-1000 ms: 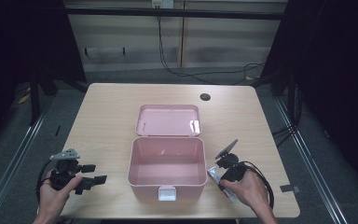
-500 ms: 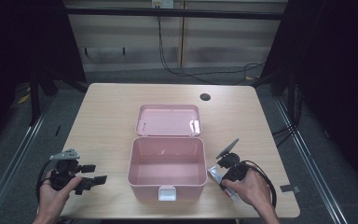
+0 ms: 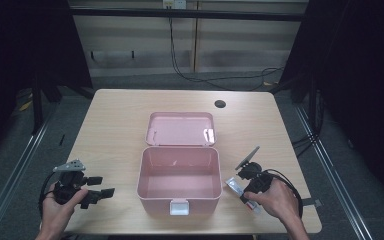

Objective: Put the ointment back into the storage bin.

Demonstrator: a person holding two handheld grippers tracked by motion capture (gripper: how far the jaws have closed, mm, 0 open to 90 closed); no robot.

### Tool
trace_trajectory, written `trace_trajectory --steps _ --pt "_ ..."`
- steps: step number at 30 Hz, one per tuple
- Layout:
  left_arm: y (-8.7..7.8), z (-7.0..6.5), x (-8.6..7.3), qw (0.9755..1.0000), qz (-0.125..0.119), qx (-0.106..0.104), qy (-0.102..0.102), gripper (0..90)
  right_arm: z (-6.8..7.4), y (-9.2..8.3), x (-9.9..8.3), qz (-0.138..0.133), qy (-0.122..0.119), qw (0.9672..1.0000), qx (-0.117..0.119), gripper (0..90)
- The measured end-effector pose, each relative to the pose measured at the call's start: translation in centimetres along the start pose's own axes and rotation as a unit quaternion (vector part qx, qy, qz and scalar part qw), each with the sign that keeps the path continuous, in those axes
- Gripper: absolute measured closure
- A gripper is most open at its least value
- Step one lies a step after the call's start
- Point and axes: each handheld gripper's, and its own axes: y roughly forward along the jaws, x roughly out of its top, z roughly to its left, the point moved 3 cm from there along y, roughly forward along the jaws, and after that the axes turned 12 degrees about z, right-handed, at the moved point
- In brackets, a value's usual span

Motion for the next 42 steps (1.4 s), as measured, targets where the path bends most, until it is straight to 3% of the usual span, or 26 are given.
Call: trace_trajectory --steps 14,23,42 --pt "0.0 0.0 0.0 1.0000 0.000 0.000 0.001 23.0 -0.5 -1.7 -0.6 -0.002 -0.025 0.9997 0.002 71.6" --pt "0.0 0.0 0.0 1.0000 0.001 0.000 0.001 23.0 -1.0 -2.9 -1.2 0.000 -0.042 0.9991 -0.010 71.5" --pt "0.0 0.1 0.0 1.0000 -0.001 -0.001 -0.002 22.9 -1.3 -5.9 -1.5 0.003 -0.053 0.9985 -0.016 71.4"
